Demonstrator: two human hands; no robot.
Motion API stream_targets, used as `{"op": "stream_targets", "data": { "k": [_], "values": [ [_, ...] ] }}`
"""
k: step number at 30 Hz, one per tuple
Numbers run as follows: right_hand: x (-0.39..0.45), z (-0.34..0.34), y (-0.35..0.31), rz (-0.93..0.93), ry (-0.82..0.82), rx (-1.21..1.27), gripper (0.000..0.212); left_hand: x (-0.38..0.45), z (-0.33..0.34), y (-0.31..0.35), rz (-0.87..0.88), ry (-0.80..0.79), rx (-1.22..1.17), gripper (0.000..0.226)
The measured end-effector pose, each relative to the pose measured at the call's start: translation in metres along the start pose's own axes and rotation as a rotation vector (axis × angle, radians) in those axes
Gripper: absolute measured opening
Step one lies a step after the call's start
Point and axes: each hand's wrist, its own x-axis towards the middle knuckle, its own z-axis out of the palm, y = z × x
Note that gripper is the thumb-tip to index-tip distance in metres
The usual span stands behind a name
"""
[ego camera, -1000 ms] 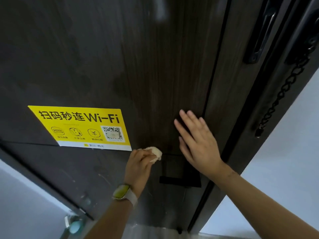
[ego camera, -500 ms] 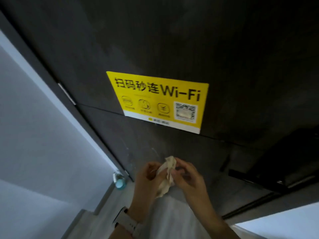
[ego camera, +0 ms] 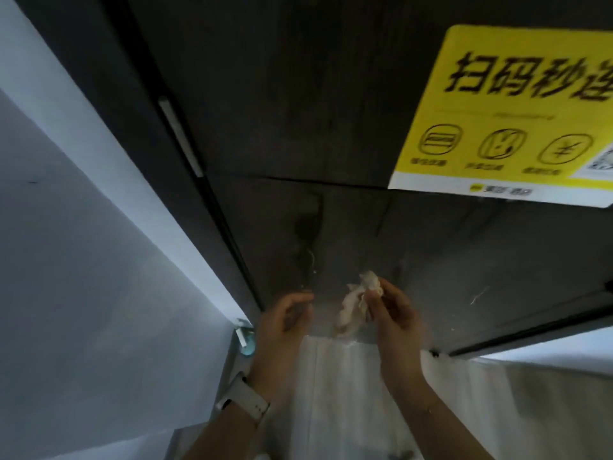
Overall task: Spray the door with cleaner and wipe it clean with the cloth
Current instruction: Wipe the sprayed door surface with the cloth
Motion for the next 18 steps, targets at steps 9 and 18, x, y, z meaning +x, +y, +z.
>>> {"op": "stream_targets", "data": {
  "k": [9, 18],
  "values": [
    [0.037, 0.033, 0.093, -0.431, 0.024, -0.338, 0.021, 0.092, -0.039, -0.102, 0.622, 0.038, 0.559, 0.028],
    [0.13, 0.031, 0.189, -1.376, 0.15, -0.741, 0.026, 0.195, -0.029, -0.182, 1.329, 0.366, 0.913, 0.044]
  ]
}}
